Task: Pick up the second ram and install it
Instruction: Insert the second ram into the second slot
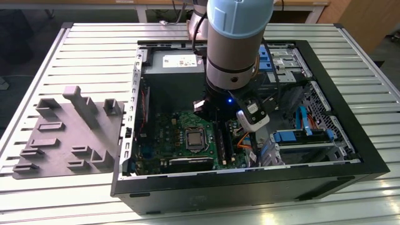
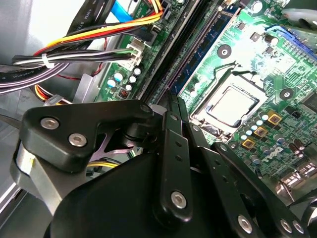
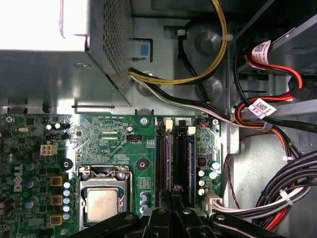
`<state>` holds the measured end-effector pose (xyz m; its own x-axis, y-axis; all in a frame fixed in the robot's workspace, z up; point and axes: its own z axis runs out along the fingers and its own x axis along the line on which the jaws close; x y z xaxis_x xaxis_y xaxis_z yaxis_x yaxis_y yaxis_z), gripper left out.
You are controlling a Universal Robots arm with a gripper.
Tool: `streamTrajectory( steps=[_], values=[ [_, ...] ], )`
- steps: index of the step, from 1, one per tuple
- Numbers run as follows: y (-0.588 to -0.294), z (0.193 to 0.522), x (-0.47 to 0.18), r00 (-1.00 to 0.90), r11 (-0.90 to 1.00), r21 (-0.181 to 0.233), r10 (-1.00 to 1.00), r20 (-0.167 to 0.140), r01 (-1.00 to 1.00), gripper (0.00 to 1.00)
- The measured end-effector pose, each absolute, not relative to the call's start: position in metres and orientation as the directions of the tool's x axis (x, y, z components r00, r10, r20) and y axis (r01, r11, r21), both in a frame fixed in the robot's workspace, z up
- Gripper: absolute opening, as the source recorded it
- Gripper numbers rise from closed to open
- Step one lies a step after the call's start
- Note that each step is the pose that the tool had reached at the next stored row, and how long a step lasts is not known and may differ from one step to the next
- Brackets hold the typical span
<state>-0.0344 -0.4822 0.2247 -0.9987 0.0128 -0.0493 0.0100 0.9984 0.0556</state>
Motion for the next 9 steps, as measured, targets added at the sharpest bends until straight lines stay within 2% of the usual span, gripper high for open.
streamTrajectory(
  steps=[9],
  values=[
    [-0.4821,0.2237,-0.0344,-0.999,0.998,0.056,0.015,-0.049,0.012,0.11]
  ],
)
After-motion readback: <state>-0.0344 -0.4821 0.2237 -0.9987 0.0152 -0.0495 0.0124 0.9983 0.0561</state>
